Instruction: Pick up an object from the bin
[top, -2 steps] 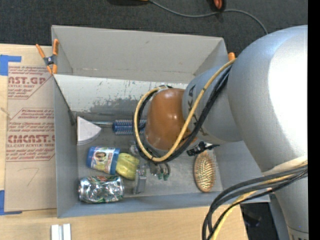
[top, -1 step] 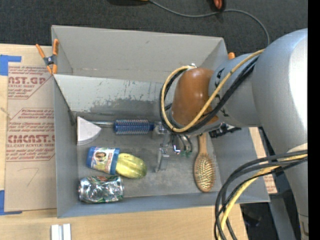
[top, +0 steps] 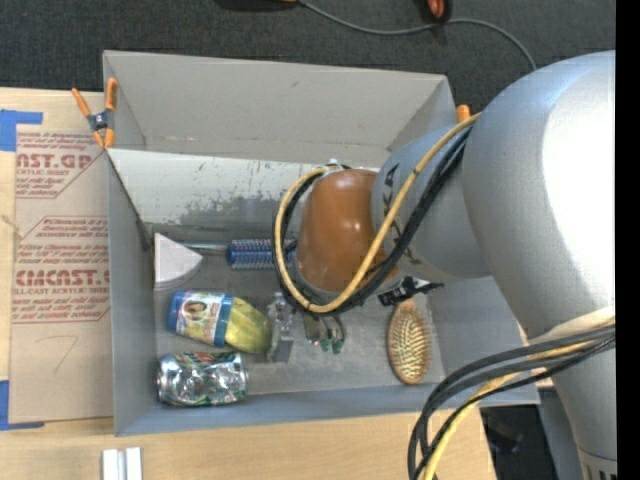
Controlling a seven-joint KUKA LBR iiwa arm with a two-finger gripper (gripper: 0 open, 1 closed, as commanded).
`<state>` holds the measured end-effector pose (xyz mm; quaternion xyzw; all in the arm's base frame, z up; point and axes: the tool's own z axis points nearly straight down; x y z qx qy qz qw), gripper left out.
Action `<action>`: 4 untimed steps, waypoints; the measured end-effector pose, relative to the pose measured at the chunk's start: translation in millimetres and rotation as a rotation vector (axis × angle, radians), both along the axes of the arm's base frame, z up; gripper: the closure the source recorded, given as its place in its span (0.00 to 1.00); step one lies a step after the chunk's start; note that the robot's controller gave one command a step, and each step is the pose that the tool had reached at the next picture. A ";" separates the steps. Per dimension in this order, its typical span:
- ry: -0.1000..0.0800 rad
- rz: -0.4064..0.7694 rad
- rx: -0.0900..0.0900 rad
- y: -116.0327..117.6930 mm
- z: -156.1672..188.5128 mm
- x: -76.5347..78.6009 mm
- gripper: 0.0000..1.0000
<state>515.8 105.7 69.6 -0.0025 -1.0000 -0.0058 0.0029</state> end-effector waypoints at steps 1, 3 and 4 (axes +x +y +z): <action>0.000 0.000 0.000 0.0 0.0 0.0 1.00; 0.009 0.001 -0.001 0.1 43.6 -2.7 1.00; 0.003 0.002 0.001 0.8 74.7 -1.1 1.00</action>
Offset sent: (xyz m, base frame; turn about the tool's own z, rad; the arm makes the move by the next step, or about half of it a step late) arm 0.0001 0.0000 0.0213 0.0000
